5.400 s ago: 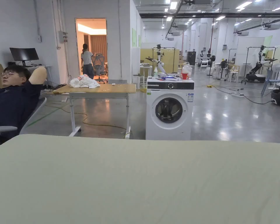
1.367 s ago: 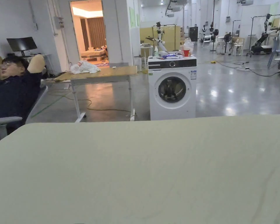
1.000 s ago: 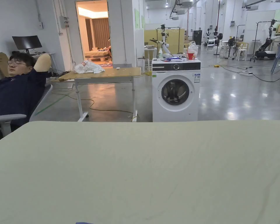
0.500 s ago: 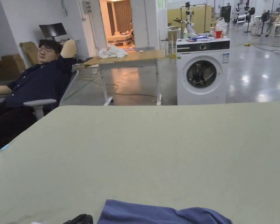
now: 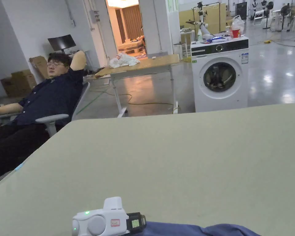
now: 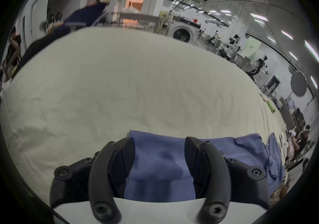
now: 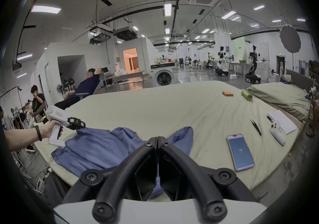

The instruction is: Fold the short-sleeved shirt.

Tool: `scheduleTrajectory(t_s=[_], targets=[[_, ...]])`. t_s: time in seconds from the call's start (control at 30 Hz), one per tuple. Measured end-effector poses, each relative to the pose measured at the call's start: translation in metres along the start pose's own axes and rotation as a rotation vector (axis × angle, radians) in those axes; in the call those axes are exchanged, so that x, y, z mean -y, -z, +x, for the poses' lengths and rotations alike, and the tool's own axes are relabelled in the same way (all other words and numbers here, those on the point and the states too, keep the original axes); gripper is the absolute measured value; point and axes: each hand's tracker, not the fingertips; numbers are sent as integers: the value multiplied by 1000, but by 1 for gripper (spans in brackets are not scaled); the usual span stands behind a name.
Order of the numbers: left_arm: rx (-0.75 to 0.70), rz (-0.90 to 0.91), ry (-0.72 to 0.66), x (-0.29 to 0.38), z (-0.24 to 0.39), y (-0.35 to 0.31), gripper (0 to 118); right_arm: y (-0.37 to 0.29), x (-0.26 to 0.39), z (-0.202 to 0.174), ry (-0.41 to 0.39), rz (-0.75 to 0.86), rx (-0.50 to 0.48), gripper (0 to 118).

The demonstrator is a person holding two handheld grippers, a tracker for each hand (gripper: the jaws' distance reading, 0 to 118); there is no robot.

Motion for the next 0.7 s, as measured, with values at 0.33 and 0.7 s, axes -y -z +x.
scheduleTrajectory(t_s=[0.33, 0.7], targets=[[-133, -50, 152, 9, 23, 23, 1, 20, 11, 20, 70, -73, 49, 0], [-184, -115, 293, 2, 35, 27, 1, 209, -39, 85, 75, -312, 122, 77]])
